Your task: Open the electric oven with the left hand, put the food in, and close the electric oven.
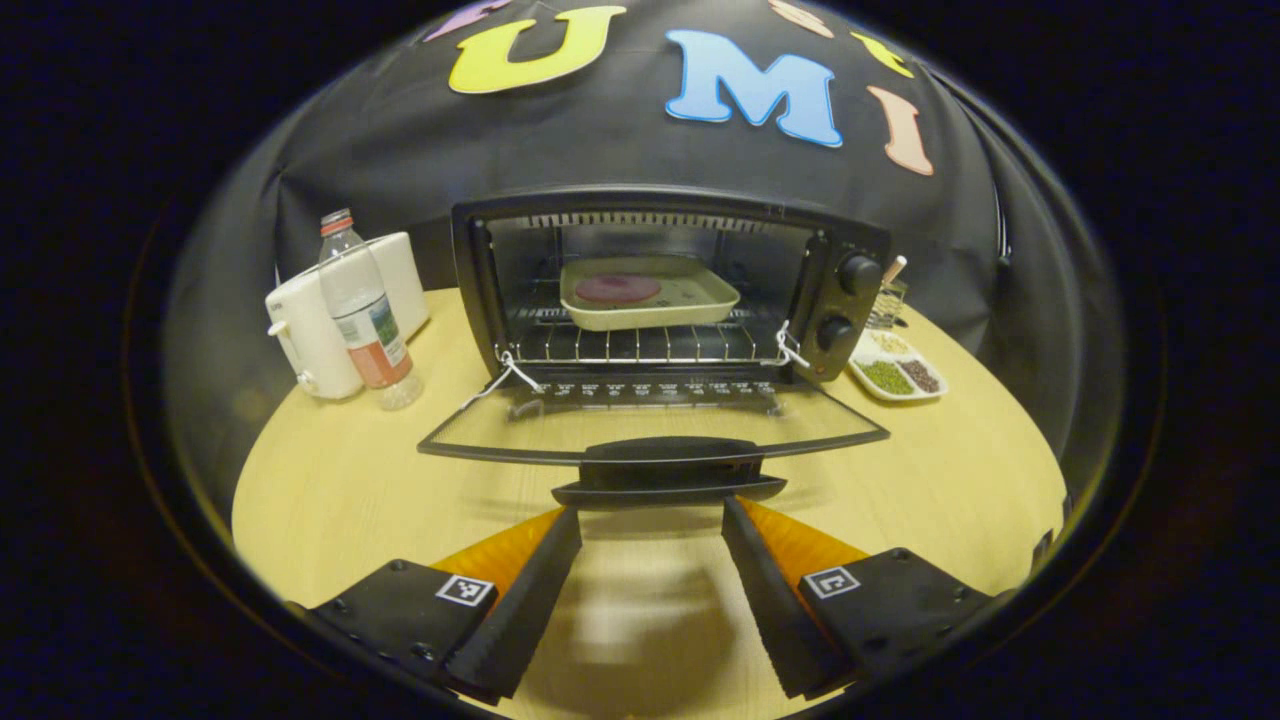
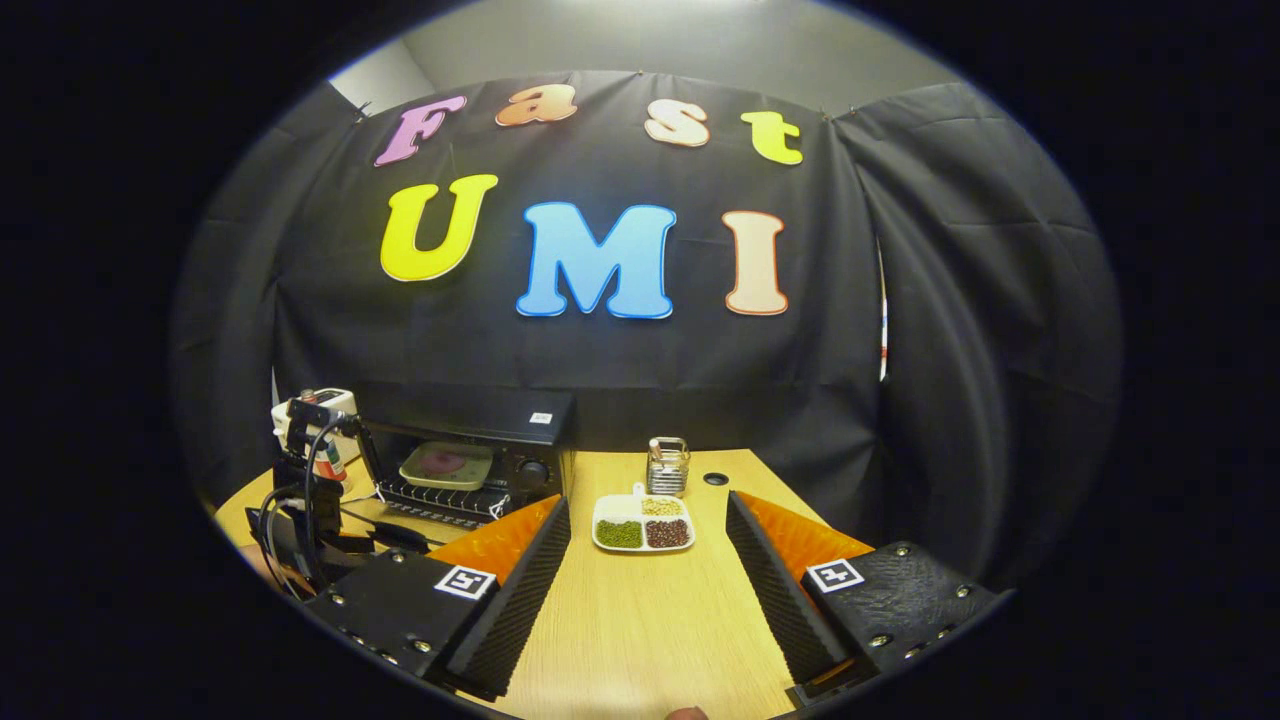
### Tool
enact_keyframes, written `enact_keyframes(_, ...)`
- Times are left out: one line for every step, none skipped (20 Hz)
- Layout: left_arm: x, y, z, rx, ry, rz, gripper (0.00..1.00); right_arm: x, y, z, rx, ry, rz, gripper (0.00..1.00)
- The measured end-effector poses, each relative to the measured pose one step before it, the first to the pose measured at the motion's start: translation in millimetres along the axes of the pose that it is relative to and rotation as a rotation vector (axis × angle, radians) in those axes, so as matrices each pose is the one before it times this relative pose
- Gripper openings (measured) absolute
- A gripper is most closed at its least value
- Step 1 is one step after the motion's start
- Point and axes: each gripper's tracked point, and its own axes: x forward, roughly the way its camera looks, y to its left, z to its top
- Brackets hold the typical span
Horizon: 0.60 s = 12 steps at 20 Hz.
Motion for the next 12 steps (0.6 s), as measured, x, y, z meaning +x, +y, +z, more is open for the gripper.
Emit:
enact_keyframes(-1.25, -0.42, 4.75, -0.00919, -0.00665, -0.001, 0.91, 2.23, 4.67, -0.23, 0.00065, 0.00093, 0.00924, 0.97)
enact_keyframes(-2.28, 0.32, 2.75, -0.00779, -0.00942, -0.00065, 1.0, 1.95, 3.09, 0.03, -0.00111, 0.00224, 0.00908, 0.97)
enact_keyframes(-1.51, -0.09, 3.75, -0.00383, -0.00814, -0.00067, 1.0, 1.06, 2.33, -2.57, -0.00108, 0.00749, 0.00785, 0.97)
enact_keyframes(-0.67, -0.43, 2.57, 0.00129, -0.00812, -0.00013, 0.97, 0.26, 1.24, -1.55, 0.00273, 0.00628, 0.00776, 0.97)
enact_keyframes(-1.77, -0.21, 4.3, 0.00461, -0.00981, -0.00019, 0.91, 0.45, 2.43, -1.06, 0.00385, 0.00359, 0.00471, 0.97)
enact_keyframes(-2.39, -0.08, 5.2, 0.00529, -0.01291, -0.00061, 0.92, 1.2, 0.97, 0.0, 0.00476, 0.00208, 0.00207, 0.98)
enact_keyframes(-0.74, -0.17, 7.46, 0.00452, -0.01573, -0.00148, 0.97, 3.53, -0.3, -0.14, 0.00453, 0.00087, 0.0005, 0.98)
enact_keyframes(-0.54, -0.29, 7.04, 0.00243, -0.01672, -0.00208, 0.97, 4.35, 0.5, 0.5, 0.00267, 0.00117, -0.00094, 0.98)
enact_keyframes(-0.42, -0.62, 8.13, 0.00185, -0.01755, -0.00212, 0.97, 2.82, 1.93, -0.57, 0.00283, 0.00208, 0.00256, 0.98)
enact_keyframes(0.65, 0.0, 7.79, 0.00342, -0.01989, -0.00169, 0.97, 1.96, 2.24, 0.15, 0.00448, 0.00315, 0.00495, 0.98)
enact_keyframes(0.56, -0.08, 9.71, 0.00964, -0.02097, -0.00109, 0.97, 1.01, 1.49, 0.69, 0.00476, 0.00089, 0.00151, 0.97)
enact_keyframes(1.25, 0.04, 7.68, 0.01405, -0.01797, -0.00053, 0.97, 1.74, 1.32, 2.86, 0.00465, -0.00076, 0.00254, 0.98)
